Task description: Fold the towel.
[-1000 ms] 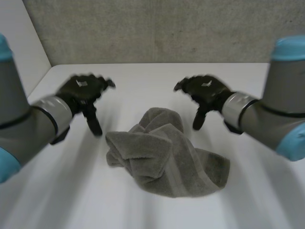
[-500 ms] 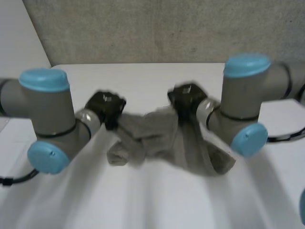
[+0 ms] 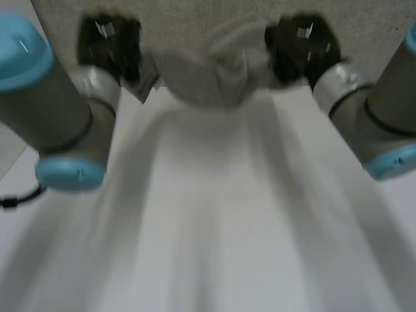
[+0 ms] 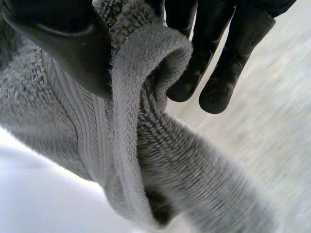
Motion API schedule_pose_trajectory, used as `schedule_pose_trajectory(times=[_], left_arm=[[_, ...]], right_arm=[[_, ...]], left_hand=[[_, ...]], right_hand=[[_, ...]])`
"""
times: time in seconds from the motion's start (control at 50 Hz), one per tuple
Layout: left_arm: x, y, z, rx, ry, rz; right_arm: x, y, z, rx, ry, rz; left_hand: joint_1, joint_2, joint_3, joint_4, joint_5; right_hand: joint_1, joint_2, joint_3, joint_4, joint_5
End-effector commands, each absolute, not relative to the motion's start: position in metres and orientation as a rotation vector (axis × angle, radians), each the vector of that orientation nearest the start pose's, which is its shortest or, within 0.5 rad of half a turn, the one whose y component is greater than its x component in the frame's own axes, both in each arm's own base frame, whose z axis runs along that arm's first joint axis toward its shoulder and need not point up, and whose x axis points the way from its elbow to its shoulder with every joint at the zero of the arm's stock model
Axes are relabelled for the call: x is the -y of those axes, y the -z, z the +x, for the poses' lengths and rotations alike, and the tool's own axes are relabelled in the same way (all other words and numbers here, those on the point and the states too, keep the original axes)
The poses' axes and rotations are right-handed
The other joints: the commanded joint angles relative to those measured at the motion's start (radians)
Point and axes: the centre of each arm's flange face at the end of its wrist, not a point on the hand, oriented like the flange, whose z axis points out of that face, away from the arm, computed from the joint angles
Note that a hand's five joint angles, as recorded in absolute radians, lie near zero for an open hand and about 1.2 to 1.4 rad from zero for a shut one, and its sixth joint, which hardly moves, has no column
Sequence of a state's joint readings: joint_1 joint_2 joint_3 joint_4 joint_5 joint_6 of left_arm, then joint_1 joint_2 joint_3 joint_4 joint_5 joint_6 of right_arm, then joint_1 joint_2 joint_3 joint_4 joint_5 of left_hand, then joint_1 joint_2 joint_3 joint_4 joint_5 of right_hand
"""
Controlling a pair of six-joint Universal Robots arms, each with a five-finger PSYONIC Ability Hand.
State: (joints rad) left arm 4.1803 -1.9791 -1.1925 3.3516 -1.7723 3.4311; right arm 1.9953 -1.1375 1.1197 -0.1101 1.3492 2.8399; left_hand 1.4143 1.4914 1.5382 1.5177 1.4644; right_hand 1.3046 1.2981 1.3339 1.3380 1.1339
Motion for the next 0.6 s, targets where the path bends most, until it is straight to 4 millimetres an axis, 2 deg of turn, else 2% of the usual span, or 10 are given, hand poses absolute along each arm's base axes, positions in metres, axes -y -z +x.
schedule_pose_trajectory(times=[0.02,0.08,0.12,0.14,0.18,0.2,0.24,0.36,0.5,0.6], left_arm=[[0.261,-0.194,-0.294,-2.272,2.08,0.88],[0.253,-0.18,-0.291,-2.3,2.028,0.912],[0.243,-0.159,-0.284,-2.326,1.934,0.965],[0.243,-0.159,-0.284,-2.326,1.934,0.965],[0.236,-0.147,-0.279,-2.313,1.877,1.014],[0.236,-0.147,-0.279,-2.313,1.876,1.014],[0.233,-0.144,-0.277,-2.293,1.854,1.045],[0.232,-0.148,-0.277,-2.281,1.868,1.045],[0.228,-0.152,-0.276,-2.273,1.883,1.047],[0.225,-0.15,-0.275,-2.28,1.872,1.053]], right_arm=[[0.3,-0.228,0.287,-1.983,1.897,-1.098],[0.298,-0.215,0.282,-2.038,1.857,-1.123],[0.293,-0.183,0.276,-2.135,1.751,-1.192],[0.293,-0.183,0.276,-2.135,1.75,-1.192],[0.291,-0.166,0.268,-2.205,1.693,-1.223],[0.291,-0.166,0.268,-2.205,1.693,-1.224],[0.287,-0.158,0.26,-2.251,1.66,-1.217],[0.276,-0.165,0.257,-2.25,1.658,-1.206],[0.269,-0.165,0.255,-2.256,1.64,-1.207],[0.265,-0.172,0.253,-2.249,1.665,-1.197]], left_hand=[[-0.018,-0.095,-0.142,-0.121,-0.243],[-0.018,-0.095,-0.142,-0.121,-0.243],[-0.018,-0.095,-0.142,-0.121,-0.243],[-0.018,-0.095,-0.142,-0.121,-0.243],[-0.018,-0.095,-0.142,-0.121,-0.243],[-0.018,-0.095,-0.142,-0.121,-0.243],[-0.018,-0.095,-0.142,-0.121,-0.243],[-0.018,-0.095,-0.142,-0.121,-0.243],[-0.018,-0.095,-0.142,-0.121,-0.243],[-0.018,-0.095,-0.142,-0.121,-0.243]], right_hand=[[0.092,0.098,0.062,0.058,0.088],[0.013,0.02,-0.016,-0.02,0.01],[-0.039,-0.033,-0.069,-0.073,-0.043],[-0.039,-0.033,-0.069,-0.073,-0.043],[-0.176,-0.17,-0.206,-0.21,-0.18],[-0.177,-0.171,-0.207,-0.211,-0.181],[-0.479,-0.472,-0.508,-0.512,-0.482],[-0.588,-0.582,-0.618,-0.622,-0.592],[-0.591,-0.585,-0.621,-0.625,-0.595],[-0.615,-0.608,-0.644,-0.648,-0.618]])
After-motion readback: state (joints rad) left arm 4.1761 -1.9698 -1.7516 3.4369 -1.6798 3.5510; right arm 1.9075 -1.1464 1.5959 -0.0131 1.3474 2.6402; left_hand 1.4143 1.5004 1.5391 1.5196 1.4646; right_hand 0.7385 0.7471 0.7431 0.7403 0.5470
